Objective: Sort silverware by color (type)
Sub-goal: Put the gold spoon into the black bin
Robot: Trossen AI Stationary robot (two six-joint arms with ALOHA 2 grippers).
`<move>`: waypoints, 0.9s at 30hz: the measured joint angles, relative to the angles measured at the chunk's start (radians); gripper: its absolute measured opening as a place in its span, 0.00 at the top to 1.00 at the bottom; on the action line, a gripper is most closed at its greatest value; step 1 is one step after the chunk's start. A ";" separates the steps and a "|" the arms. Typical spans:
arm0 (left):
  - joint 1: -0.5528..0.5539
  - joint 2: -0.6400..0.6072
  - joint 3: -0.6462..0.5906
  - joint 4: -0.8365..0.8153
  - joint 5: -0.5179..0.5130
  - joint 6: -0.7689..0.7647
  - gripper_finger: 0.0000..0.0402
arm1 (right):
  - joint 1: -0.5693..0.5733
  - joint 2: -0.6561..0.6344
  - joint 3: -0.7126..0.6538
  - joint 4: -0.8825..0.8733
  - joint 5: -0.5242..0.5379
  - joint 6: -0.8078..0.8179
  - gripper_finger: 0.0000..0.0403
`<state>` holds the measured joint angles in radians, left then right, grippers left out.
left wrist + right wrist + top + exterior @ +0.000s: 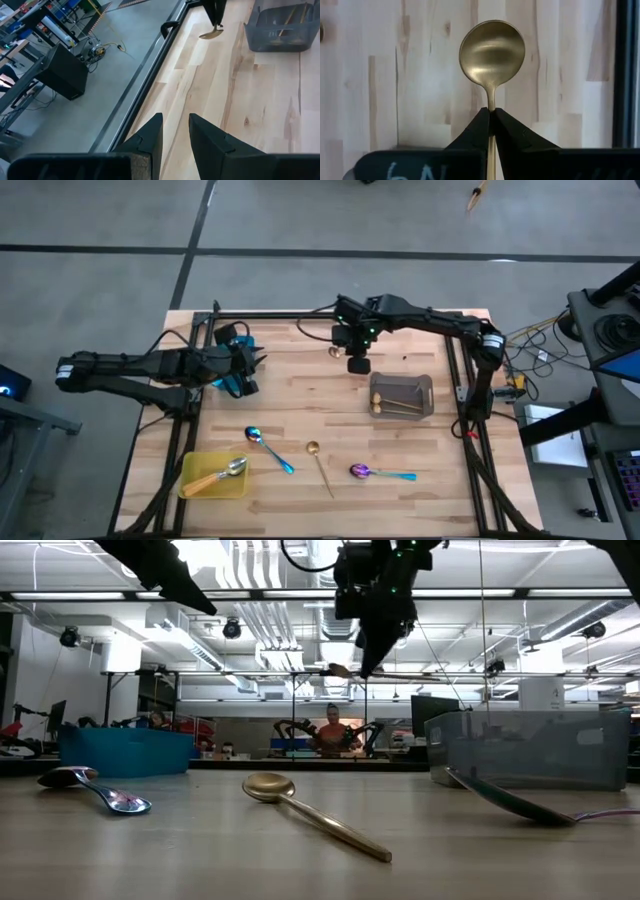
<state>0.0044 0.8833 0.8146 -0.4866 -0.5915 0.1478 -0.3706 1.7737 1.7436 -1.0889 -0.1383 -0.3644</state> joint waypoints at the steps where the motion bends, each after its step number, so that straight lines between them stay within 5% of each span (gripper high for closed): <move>1: 0.000 0.000 0.000 0.000 0.000 0.000 0.81 | 0.000 -0.006 -0.013 0.001 0.000 0.001 0.97; 27: 0.000 0.000 0.000 0.000 0.000 0.000 0.81 | 0.004 -0.238 -0.468 0.209 0.002 0.113 0.97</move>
<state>0.0045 0.8833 0.8146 -0.4866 -0.5919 0.1478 -0.3664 1.5357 1.2758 -0.8798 -0.1363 -0.2509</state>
